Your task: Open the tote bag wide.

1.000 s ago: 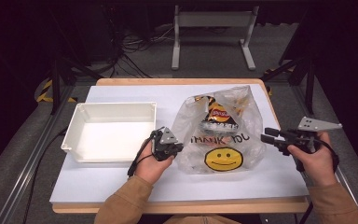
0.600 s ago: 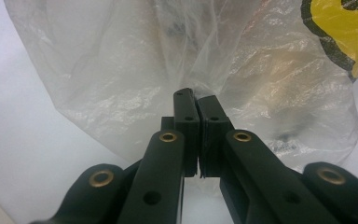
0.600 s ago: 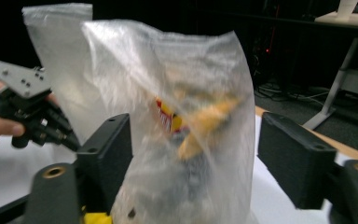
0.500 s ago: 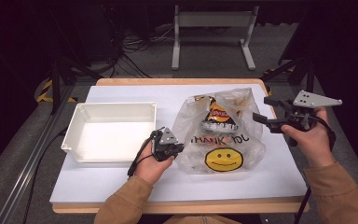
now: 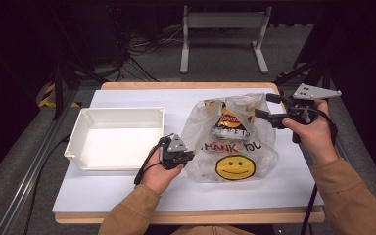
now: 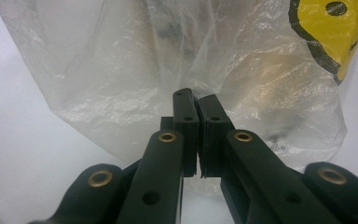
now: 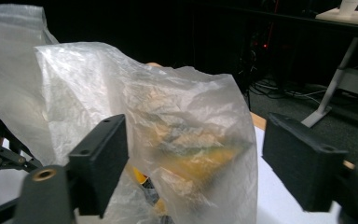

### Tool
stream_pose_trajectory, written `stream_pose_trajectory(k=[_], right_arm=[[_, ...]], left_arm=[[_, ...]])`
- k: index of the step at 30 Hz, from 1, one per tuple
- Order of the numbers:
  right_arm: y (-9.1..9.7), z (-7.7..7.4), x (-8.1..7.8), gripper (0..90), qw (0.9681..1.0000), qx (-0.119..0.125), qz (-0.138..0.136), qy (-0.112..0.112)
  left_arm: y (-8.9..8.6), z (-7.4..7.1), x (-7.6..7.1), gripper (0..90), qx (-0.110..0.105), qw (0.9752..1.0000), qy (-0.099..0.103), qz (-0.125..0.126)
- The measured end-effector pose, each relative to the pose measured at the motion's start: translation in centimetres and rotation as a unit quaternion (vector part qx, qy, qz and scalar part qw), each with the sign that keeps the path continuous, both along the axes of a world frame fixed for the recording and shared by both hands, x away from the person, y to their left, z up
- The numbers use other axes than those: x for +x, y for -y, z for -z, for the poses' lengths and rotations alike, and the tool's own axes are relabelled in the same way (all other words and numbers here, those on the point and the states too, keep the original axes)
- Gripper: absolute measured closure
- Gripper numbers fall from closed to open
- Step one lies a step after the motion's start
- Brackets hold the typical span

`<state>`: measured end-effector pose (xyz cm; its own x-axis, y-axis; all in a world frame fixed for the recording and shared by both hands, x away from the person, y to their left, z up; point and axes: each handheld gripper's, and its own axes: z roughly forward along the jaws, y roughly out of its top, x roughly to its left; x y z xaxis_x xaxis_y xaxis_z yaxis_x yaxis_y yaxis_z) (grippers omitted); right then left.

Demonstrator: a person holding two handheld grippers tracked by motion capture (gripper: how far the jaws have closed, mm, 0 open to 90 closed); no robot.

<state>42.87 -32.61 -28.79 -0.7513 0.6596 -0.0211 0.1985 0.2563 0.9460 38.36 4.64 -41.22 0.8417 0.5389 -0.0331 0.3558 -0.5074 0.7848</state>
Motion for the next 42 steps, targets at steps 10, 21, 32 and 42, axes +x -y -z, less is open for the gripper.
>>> stream_pose_trajectory(k=[10,21,32,42], right_arm=[[0.5,-1.4,-0.3,73.1,0.9998,-0.001,-0.003,0.021],[2.1,-2.1,0.6,85.0,0.9995,0.003,0.022,0.025],[3.9,-0.1,2.8,88.0,0.9978,-0.010,0.061,-0.023],[4.9,2.9,3.0,87.9,0.9958,-0.012,0.063,-0.066]], left_arm=[[-0.2,-0.3,-0.1,87.5,-0.005,1.0000,0.006,-0.001],[-0.3,-0.6,-0.2,87.5,-0.013,0.9998,0.013,-0.003],[-0.1,-0.5,-0.2,87.8,-0.012,0.9999,0.010,0.000],[0.0,-0.3,-0.2,88.3,-0.007,1.0000,0.005,0.003]])
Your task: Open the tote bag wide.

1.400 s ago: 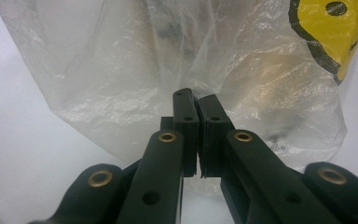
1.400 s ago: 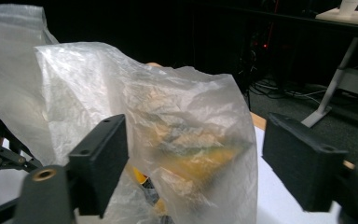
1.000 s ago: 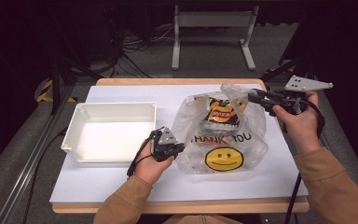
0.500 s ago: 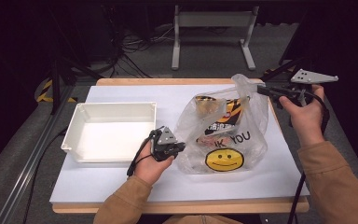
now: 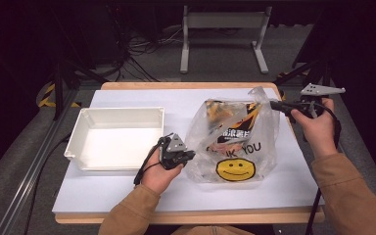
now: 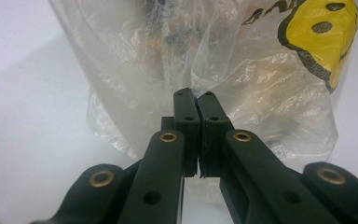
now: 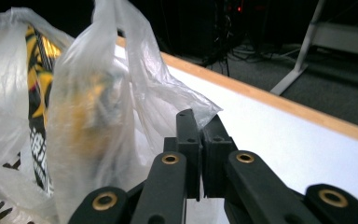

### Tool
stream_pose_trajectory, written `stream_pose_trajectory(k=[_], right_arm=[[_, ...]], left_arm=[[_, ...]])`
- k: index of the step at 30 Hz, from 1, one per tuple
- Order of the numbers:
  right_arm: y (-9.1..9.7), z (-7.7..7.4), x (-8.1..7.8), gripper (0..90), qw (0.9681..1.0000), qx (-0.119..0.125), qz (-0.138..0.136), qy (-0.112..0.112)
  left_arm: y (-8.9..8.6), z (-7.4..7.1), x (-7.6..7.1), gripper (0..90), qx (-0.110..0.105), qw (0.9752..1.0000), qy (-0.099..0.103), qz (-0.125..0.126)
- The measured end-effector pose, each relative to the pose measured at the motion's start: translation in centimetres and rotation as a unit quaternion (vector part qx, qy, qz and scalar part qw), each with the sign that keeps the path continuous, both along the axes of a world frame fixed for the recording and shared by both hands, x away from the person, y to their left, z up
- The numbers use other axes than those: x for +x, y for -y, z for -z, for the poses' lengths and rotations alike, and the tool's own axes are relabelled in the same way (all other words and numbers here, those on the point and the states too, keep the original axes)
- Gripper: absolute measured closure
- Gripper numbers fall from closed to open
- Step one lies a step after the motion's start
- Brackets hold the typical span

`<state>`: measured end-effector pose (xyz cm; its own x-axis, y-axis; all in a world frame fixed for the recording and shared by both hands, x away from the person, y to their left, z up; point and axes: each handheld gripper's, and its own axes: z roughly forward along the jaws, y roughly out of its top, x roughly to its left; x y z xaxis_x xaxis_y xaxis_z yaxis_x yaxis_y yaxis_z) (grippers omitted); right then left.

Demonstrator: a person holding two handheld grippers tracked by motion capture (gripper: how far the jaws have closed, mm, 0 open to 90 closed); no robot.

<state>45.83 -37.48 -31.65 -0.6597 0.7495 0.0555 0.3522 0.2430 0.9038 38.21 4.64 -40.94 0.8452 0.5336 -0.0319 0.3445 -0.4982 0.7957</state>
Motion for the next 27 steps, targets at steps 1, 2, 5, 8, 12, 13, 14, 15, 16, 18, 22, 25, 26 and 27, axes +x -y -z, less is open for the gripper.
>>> stream_pose_trajectory(k=[1,2,5,8,12,13,14,15,16,18,22,25,26,27], right_arm=[[0.1,0.3,0.0,87.8,1.0000,0.003,0.001,-0.005],[0.2,0.6,0.0,87.7,1.0000,0.005,0.001,-0.008],[0.5,1.7,-0.1,87.7,0.9997,0.007,0.001,-0.022],[0.6,2.7,-0.1,87.7,0.9994,0.011,0.002,-0.033],[0.5,4.2,-0.1,87.7,0.9988,0.006,-0.001,-0.049],[0.5,4.5,-0.2,87.7,0.9986,0.006,-0.001,-0.052],[0.5,4.8,-0.2,87.8,0.9984,0.006,-0.001,-0.057],[0.4,5.1,-0.2,87.8,0.9981,0.004,-0.001,-0.062],[0.4,5.5,-0.2,87.9,0.9978,0.000,-0.002,-0.067],[0.1,6.1,-0.2,88.0,0.9971,-0.017,-0.002,-0.074],[-0.2,7.0,-0.1,88.0,0.9958,-0.033,-0.005,-0.085],[-0.4,7.7,-0.1,88.0,0.9946,-0.040,-0.005,-0.095],[-0.5,8.0,-0.2,88.0,0.9941,-0.043,-0.005,-0.100],[-0.5,8.3,-0.2,88.0,0.9936,-0.047,-0.006,-0.103]], left_arm=[[0.0,0.0,0.0,88.3,0.000,1.0000,0.000,0.000],[0.0,0.0,0.0,88.3,0.001,1.0000,-0.001,0.000],[0.1,0.1,0.0,88.3,0.001,1.0000,-0.002,0.001],[0.1,0.2,0.0,88.4,0.001,1.0000,-0.003,0.001],[0.1,0.2,0.0,88.5,0.002,1.0000,-0.004,0.000],[0.1,0.2,0.0,88.5,0.002,1.0000,-0.004,0.000],[0.1,0.2,0.0,88.5,0.002,1.0000,-0.004,0.000],[0.1,0.2,0.0,88.5,0.002,1.0000,-0.004,0.000],[0.1,0.2,0.0,88.6,0.003,1.0000,-0.004,0.000],[0.1,0.2,0.0,88.6,0.003,1.0000,-0.005,-0.001],[0.1,0.2,0.0,88.6,0.003,1.0000,-0.005,0.000],[0.1,0.2,0.0,88.6,0.002,1.0000,-0.005,-0.001],[0.1,0.2,0.0,88.6,0.003,1.0000,-0.006,0.000],[0.1,0.2,0.0,88.6,0.004,1.0000,-0.005,0.001]])
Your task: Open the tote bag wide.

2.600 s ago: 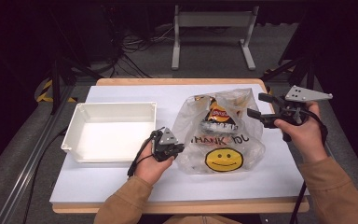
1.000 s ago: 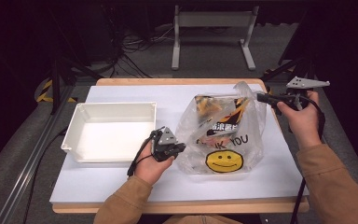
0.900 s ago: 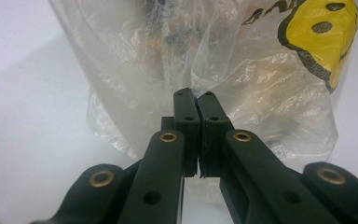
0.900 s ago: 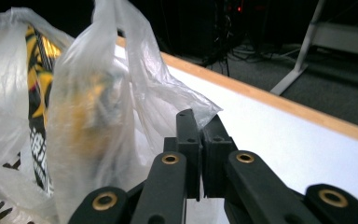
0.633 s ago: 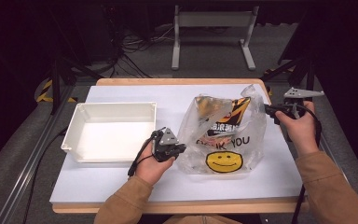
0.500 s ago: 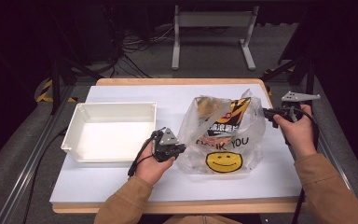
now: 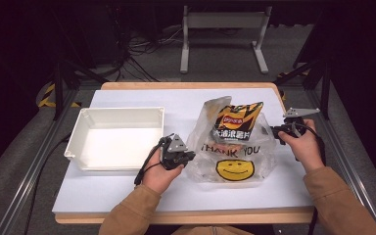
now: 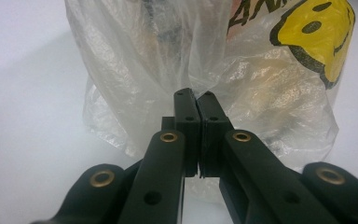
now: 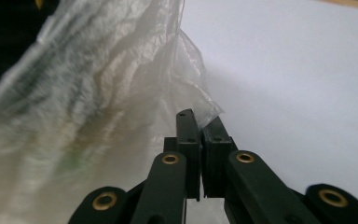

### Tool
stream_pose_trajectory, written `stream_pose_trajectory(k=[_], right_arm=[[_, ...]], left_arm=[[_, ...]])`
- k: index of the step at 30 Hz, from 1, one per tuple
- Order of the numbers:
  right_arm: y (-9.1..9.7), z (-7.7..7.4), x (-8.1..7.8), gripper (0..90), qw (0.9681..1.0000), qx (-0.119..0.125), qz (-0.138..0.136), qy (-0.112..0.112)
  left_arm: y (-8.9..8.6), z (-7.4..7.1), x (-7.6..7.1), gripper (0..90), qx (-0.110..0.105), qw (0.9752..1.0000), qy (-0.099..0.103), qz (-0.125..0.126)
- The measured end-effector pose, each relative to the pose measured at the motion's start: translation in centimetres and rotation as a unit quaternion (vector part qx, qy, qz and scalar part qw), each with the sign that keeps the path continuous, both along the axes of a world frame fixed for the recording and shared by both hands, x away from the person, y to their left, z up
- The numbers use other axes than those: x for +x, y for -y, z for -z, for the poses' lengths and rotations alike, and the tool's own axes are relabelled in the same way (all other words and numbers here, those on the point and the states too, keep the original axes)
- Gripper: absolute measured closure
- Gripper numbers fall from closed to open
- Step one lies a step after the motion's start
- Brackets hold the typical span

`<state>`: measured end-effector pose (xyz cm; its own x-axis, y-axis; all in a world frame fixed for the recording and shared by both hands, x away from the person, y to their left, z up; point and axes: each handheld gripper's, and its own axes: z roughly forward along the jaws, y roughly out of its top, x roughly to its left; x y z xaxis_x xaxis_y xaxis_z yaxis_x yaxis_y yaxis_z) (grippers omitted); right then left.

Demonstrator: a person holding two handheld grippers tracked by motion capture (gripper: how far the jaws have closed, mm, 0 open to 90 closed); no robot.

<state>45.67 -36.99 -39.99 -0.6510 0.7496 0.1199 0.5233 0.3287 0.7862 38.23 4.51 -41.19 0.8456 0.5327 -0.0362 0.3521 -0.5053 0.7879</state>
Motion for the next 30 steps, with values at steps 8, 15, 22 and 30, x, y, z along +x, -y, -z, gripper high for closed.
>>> stream_pose_trajectory(k=[8,15,22,30], right_arm=[[-0.1,1.5,-0.1,87.0,0.9996,-0.011,-0.002,-0.025],[0.4,0.8,-0.5,73.9,0.9998,0.002,0.017,-0.007],[1.6,-0.8,-1.0,47.7,0.9981,0.028,0.038,0.040],[3.5,-3.1,-2.2,39.8,0.9926,0.052,0.066,0.088]], left_arm=[[0.0,-0.1,0.0,87.4,-0.003,1.0000,0.000,-0.002],[-0.1,-0.8,-0.2,62.5,-0.023,0.9996,0.004,-0.016],[-0.5,-2.2,-0.2,23.5,-0.049,0.9975,0.010,-0.049],[-0.9,-4.9,0.0,18.5,-0.075,0.9950,0.035,-0.055]])
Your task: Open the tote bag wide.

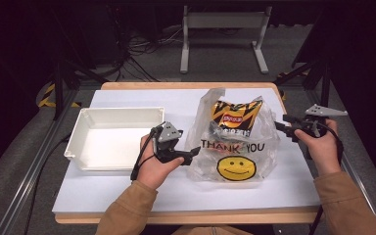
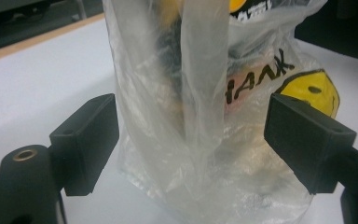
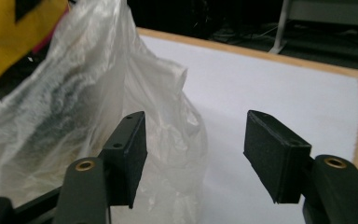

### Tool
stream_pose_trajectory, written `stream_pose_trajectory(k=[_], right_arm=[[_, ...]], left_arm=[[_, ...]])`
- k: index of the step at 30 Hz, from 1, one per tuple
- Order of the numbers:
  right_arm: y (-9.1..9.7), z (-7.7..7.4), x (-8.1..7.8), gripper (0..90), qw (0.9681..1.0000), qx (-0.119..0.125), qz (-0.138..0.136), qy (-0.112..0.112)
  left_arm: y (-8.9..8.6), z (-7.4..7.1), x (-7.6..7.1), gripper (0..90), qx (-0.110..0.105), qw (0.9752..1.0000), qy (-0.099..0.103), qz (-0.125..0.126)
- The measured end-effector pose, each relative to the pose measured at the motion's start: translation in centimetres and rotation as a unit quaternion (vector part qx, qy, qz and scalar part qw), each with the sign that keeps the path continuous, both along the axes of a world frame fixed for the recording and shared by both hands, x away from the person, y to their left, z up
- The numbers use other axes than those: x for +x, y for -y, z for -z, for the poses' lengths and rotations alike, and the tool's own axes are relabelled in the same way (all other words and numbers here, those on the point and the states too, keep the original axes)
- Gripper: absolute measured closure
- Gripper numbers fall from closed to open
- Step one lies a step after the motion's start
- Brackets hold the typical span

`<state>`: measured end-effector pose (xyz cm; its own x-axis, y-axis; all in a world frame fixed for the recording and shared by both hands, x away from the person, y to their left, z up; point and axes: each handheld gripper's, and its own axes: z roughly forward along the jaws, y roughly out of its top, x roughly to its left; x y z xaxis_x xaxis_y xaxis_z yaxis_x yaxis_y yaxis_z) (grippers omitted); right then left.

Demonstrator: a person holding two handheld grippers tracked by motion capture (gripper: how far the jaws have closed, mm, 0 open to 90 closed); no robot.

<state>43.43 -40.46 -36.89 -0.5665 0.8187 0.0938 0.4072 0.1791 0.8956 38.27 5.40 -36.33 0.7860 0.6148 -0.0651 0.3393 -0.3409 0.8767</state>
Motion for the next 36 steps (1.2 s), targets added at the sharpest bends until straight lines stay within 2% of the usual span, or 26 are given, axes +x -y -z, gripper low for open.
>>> stream_pose_trajectory(k=[2,5,8,9,13,18,21,25,28,29,30,33,36], right_arm=[[0.5,-0.6,-0.5,39.8,0.9999,0.009,0.006,0.011],[1.0,-1.3,-1.2,40.1,0.9996,0.018,0.010,0.020],[1.2,-1.7,-1.9,40.4,0.9994,0.020,0.008,0.028],[1.3,-2.0,-2.2,40.8,0.9992,0.022,0.006,0.033],[1.2,-2.4,-2.8,41.5,0.9990,0.022,0.002,0.040],[0.9,-2.8,-3.1,42.0,0.9989,0.019,-0.007,0.043],[0.8,-3.1,-3.2,42.7,0.9987,0.020,-0.011,0.046],[0.6,-3.6,-3.4,43.7,0.9984,0.020,-0.017,0.051],[0.3,-3.9,-3.6,44.6,0.9981,0.019,-0.023,0.054],[0.2,-4.0,-3.6,44.9,0.9980,0.018,-0.024,0.056],[0.2,-4.0,-3.6,44.9,0.9980,0.018,-0.024,0.056],[0.0,-4.3,-3.8,45.4,0.9976,0.019,-0.029,0.060],[-0.6,-4.7,-3.8,45.8,0.9969,0.016,-0.039,0.066]], left_arm=[[0.0,-0.3,0.1,18.4,-0.001,1.0000,0.002,0.003],[0.3,-2.0,0.3,18.4,-0.006,0.9998,0.018,0.005],[0.6,-3.6,0.5,18.3,-0.012,0.9994,0.032,0.006],[0.6,-3.6,0.5,18.4,-0.012,0.9994,0.032,0.006],[1.0,-5.4,1.1,19.0,-0.016,0.9985,0.051,0.001],[1.3,-6.4,2.3,25.3,-0.028,0.9980,0.057,0.003],[1.6,-6.4,2.9,33.4,-0.025,0.9981,0.056,0.007],[1.6,-5.8,3.7,52.3,-0.010,0.9985,0.053,0.007],[1.3,-5.4,4.1,77.7,-0.006,0.9989,0.044,0.011],[1.3,-5.4,4.1,81.3,-0.006,0.9989,0.044,0.011],[1.2,-5.3,4.1,81.3,-0.004,0.9991,0.040,0.010],[0.7,-5.1,4.2,88.8,0.003,0.9994,0.034,0.000],[0.3,-4.8,4.2,89.7,0.006,0.9996,0.023,-0.014]])
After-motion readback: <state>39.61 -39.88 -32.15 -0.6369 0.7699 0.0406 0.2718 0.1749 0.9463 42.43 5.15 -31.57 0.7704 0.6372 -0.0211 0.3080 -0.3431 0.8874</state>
